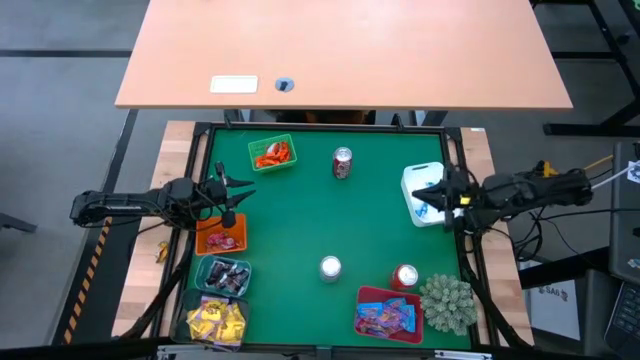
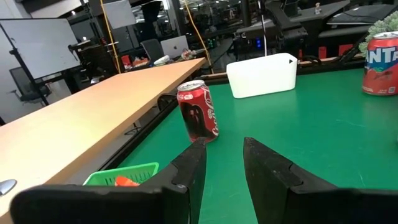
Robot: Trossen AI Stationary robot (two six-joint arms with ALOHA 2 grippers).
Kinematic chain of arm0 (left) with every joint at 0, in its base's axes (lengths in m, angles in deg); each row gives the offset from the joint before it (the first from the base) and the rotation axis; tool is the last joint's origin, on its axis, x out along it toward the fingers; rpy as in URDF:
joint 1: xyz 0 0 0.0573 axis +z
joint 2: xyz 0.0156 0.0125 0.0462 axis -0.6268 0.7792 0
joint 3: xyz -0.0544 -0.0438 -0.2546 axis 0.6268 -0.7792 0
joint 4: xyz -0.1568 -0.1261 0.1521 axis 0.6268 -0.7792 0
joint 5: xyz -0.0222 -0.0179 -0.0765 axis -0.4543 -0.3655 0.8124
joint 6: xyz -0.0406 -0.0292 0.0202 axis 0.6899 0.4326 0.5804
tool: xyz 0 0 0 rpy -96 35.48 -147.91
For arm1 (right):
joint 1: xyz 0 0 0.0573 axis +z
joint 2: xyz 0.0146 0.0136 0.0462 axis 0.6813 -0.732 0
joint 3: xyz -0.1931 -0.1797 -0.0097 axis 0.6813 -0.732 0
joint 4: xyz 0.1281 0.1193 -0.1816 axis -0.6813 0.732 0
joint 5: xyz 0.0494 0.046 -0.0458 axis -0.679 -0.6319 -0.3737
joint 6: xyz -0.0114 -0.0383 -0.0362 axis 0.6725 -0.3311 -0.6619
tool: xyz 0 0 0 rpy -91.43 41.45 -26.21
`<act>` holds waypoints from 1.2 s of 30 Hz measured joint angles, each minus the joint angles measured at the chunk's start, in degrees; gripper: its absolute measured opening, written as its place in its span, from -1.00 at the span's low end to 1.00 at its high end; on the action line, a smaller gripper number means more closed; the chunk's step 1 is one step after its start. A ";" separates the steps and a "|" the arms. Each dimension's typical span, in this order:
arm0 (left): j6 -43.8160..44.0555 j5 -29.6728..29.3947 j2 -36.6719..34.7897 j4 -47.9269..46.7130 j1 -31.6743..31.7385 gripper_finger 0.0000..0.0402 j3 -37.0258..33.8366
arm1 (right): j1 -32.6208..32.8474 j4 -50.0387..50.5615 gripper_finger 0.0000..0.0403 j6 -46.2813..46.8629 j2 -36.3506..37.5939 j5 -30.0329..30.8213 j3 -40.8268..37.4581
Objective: Sort candy
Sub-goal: Return to Home Position
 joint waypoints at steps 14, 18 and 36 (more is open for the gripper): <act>0.00 0.00 0.00 0.00 0.00 -0.51 0.00 | 0.00 2.40 -1.00 -7.68 6.71 0.20 -2.74; 0.00 0.00 0.00 0.02 0.00 -0.51 0.00 | 0.00 1.83 -1.00 -8.41 10.18 1.51 -4.18; 0.00 -0.02 0.00 0.02 -0.01 -0.51 0.00 | 0.00 -8.48 -1.00 -10.37 21.68 2.03 -22.60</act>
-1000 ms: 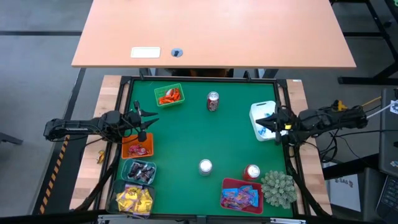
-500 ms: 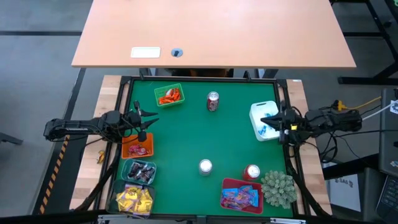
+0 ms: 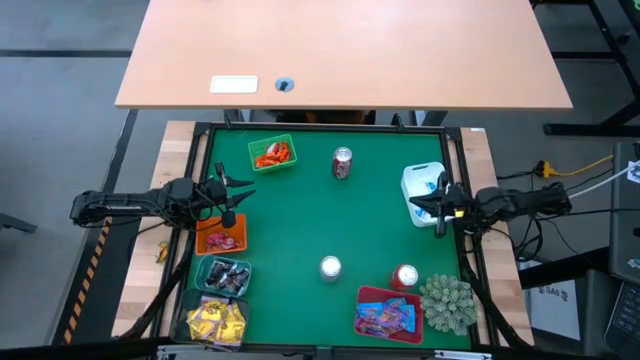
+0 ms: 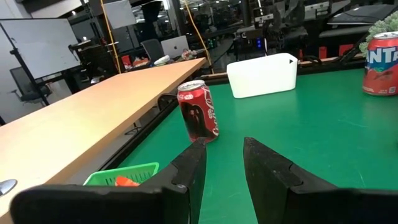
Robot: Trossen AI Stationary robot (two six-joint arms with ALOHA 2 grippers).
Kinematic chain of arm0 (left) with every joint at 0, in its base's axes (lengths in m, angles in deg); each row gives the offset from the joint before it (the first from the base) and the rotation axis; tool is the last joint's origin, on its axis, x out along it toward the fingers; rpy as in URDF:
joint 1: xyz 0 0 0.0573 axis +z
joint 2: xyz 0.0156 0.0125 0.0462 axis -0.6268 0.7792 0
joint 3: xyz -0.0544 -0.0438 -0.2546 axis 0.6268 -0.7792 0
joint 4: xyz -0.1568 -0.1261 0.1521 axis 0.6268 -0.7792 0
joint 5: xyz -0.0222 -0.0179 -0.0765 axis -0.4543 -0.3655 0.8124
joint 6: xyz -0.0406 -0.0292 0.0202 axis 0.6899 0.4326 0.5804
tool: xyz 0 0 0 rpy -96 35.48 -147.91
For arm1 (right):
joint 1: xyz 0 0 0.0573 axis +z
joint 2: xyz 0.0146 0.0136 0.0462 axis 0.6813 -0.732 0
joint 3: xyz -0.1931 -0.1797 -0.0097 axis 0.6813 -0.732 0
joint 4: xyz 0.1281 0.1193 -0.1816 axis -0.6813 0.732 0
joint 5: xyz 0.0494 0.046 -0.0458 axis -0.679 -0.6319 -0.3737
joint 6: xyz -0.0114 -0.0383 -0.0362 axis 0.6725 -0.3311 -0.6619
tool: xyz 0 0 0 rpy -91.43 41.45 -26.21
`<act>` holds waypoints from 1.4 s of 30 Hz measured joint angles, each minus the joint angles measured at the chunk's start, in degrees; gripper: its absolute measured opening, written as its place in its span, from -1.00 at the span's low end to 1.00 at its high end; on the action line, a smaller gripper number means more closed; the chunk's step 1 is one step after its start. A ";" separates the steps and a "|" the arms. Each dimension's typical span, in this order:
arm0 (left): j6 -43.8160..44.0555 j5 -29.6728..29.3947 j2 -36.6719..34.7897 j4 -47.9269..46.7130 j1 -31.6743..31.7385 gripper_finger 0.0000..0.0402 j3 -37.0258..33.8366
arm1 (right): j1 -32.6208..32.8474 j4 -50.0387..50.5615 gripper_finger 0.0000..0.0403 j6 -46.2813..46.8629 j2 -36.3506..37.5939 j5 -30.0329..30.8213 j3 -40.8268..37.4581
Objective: Sort candy
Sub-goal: Return to Home Position
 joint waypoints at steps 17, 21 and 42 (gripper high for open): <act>0.00 0.00 -0.02 0.02 0.00 -0.51 0.00 | -15.56 -9.79 -1.00 -0.23 -0.05 -15.43 -7.16; 0.01 0.00 -0.02 0.02 0.01 -0.51 0.00 | -20.64 -9.26 -1.00 -0.22 -0.16 -22.39 -7.17; 0.00 0.00 -0.02 0.02 -0.01 -0.51 0.00 | -22.88 -13.59 -1.00 -4.79 -0.46 -25.20 -8.59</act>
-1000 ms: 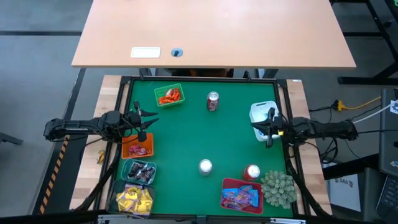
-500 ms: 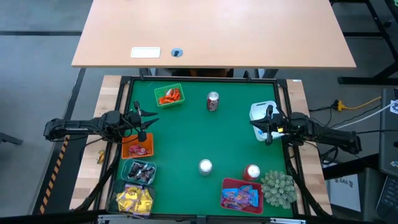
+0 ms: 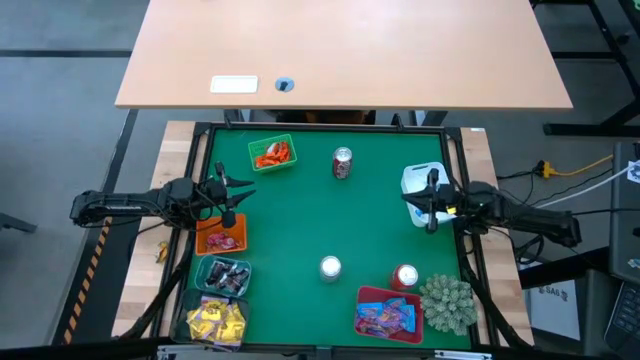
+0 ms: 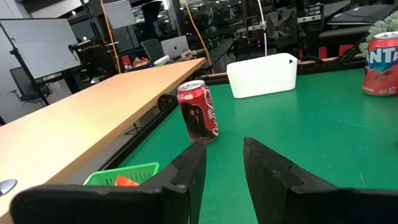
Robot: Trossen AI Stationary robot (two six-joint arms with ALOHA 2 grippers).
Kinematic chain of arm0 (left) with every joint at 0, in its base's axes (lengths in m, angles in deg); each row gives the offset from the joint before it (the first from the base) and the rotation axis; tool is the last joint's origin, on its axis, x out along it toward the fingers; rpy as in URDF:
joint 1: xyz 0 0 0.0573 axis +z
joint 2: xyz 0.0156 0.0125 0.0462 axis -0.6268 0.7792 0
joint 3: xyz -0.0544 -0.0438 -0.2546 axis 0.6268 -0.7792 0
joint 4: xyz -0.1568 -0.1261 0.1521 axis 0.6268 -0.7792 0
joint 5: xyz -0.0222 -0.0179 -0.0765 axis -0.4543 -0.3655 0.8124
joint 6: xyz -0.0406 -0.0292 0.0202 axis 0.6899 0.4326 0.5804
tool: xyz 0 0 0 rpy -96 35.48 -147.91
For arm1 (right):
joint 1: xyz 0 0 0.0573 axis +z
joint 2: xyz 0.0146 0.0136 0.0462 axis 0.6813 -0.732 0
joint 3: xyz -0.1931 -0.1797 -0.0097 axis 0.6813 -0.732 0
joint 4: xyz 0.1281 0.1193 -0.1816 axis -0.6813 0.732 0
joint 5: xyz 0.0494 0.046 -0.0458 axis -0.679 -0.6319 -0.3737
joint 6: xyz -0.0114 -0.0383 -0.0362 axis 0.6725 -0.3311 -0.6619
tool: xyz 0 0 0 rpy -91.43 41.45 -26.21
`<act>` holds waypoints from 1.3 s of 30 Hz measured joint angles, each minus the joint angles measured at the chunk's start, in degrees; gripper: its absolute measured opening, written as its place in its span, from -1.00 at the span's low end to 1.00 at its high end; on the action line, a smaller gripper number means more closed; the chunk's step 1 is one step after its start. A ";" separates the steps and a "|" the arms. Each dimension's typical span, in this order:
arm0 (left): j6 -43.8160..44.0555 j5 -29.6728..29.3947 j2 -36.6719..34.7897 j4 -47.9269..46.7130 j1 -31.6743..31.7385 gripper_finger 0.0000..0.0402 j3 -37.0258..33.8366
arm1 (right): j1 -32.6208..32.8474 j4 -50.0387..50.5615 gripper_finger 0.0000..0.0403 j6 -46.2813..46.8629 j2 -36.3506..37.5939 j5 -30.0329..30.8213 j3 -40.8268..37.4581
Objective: Sort candy
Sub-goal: Return to Home Position
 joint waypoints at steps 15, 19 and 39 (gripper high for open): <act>0.02 0.02 0.00 0.00 0.00 -0.51 0.00 | 0.00 -3.48 -1.00 0.11 -1.95 0.83 -1.36; 0.01 0.01 0.00 0.00 0.00 -0.51 0.00 | 0.00 -3.40 -1.00 0.15 -2.58 1.31 -1.36; 0.00 0.00 0.00 0.00 0.00 -0.51 0.00 | 0.00 -3.40 -1.00 0.18 -2.62 1.30 -1.36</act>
